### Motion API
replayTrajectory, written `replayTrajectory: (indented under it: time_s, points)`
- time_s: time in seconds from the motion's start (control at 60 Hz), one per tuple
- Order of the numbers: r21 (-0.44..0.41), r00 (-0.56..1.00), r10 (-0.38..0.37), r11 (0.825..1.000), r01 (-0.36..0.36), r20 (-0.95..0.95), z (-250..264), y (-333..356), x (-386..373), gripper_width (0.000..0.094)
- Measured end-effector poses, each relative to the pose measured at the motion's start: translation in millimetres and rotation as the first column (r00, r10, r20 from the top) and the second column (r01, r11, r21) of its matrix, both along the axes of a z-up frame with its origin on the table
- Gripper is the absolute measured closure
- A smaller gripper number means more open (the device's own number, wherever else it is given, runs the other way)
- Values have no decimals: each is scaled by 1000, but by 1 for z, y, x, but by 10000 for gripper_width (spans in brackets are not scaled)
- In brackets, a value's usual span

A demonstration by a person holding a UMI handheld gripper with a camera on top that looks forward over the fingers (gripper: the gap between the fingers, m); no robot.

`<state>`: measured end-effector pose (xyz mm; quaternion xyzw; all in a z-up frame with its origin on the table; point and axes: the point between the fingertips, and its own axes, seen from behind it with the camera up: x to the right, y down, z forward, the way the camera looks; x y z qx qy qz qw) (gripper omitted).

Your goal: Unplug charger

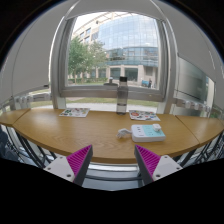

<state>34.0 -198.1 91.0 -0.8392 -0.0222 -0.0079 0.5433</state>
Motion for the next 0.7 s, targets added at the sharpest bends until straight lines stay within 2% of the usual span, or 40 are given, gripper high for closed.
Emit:
replayTrajectory:
  time_s: [0.1,0.183,0.417,0.533,0.7]
  points:
    - [-14,1000,-29,999,29,-5,-6,2,24,92]
    - [-22,998,-65,998,65,-11,-25,26,78,94]
    - [-7,987,-160,987,160,-13,-21,97,179,115]
    - [-1,986,-163,987,163,-17,-23,137,210,151]
    - [-42,993,-107,994,104,-50,-45,181,217,298]
